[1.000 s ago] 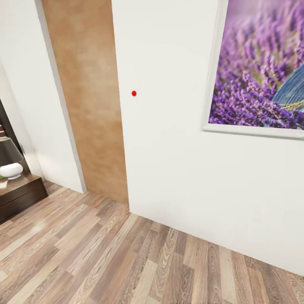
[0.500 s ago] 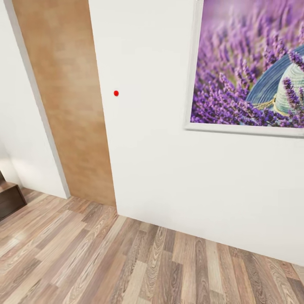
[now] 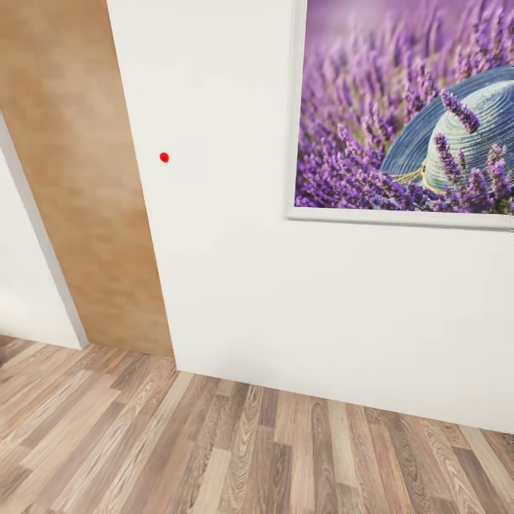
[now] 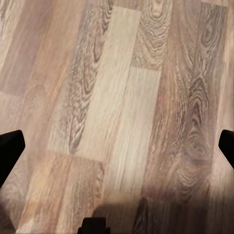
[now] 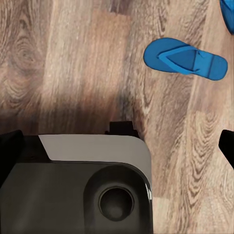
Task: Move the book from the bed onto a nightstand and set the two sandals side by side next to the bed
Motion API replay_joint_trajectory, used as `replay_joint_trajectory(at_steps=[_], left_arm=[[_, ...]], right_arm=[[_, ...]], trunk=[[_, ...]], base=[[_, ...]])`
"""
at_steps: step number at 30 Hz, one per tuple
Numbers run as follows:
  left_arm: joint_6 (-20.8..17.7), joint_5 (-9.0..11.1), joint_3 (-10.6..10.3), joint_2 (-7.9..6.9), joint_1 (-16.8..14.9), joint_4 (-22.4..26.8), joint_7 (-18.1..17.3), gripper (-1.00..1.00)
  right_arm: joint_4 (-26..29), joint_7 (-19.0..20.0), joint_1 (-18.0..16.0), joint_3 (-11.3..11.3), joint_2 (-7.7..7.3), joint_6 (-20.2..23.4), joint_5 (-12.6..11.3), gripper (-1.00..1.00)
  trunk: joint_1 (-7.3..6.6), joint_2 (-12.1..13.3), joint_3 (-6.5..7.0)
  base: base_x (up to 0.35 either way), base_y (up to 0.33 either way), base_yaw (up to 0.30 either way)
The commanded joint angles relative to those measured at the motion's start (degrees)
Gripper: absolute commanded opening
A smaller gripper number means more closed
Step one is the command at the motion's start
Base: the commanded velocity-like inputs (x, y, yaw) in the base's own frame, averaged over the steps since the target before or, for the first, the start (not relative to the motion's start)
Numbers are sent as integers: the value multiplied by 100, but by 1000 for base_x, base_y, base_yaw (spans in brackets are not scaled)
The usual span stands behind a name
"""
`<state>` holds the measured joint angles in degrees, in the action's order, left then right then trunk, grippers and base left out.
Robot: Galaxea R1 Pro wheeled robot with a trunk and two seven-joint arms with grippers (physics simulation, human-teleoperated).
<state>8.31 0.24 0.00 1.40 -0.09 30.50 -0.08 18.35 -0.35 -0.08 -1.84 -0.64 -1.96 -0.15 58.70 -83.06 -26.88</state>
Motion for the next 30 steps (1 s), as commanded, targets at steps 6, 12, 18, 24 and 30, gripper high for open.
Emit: replay_joint_trajectory(at_steps=[6,12,18,24,30], left_arm=[[15,2,0,0,0,0,-1,100],[21,2,0,0,-1,0,-1,100],[22,2,0,0,-2,0,-1,100],[22,2,0,0,-2,0,-1,100],[22,2,0,0,0,0,-1,100]], right_arm=[[1,0,-1,-18,2,-15,-2,100],[1,0,-1,-18,2,-15,-2,100],[1,0,-1,-18,2,-15,-2,100],[1,0,-1,-18,2,-15,-2,100],[1,0,-1,-18,2,-15,-2,100]], trunk=[[2,-2,-5],[2,-2,-5],[2,-2,-5],[2,-2,-5],[2,-2,-5]], base=[[285,0,-215],[94,0,-214],[11,0,-215],[1,0,-215],[0,0,-215]])
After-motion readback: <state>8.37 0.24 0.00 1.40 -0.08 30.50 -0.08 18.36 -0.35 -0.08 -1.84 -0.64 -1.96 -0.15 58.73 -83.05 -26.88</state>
